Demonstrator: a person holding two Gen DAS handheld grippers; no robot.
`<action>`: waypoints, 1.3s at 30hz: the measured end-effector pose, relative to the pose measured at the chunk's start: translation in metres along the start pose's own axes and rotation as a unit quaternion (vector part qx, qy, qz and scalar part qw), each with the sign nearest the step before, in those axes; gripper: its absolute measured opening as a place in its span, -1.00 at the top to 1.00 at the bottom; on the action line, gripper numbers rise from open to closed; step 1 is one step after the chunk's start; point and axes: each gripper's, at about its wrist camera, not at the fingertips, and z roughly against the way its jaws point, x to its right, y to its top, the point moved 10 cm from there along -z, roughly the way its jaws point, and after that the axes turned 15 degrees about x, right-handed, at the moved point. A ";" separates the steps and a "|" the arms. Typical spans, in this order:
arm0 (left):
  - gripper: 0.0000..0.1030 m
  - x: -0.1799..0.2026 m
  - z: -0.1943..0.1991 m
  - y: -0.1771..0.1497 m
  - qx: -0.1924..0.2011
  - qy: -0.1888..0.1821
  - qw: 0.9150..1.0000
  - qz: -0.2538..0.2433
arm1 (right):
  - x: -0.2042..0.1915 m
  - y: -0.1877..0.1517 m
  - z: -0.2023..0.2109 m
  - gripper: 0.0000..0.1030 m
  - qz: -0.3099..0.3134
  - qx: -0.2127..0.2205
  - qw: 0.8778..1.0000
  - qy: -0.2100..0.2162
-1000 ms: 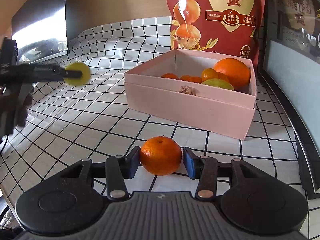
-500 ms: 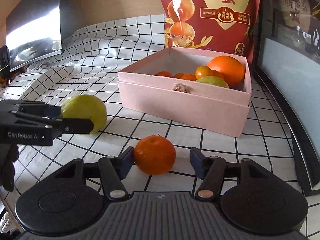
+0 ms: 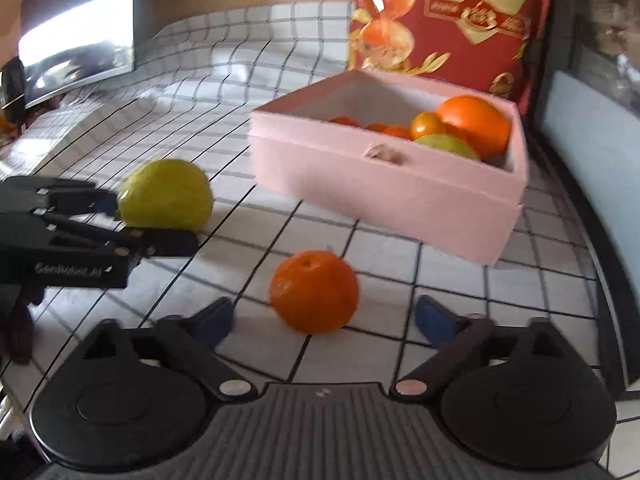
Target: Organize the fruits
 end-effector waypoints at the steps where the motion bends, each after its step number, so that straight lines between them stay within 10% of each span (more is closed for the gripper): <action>1: -0.20 0.001 0.000 0.000 -0.002 -0.001 1.000 -0.006 | -0.001 0.000 0.000 -1.00 0.001 -0.001 1.000 -0.002; 22: -0.19 0.011 0.043 0.020 0.052 -0.054 0.997 0.013 | -0.002 -0.001 0.003 -1.00 -0.001 0.003 1.000 0.003; 39: -0.29 0.020 0.003 0.020 0.041 -0.051 0.997 0.050 | 0.003 -0.001 0.004 -0.95 -0.012 0.009 1.000 -0.011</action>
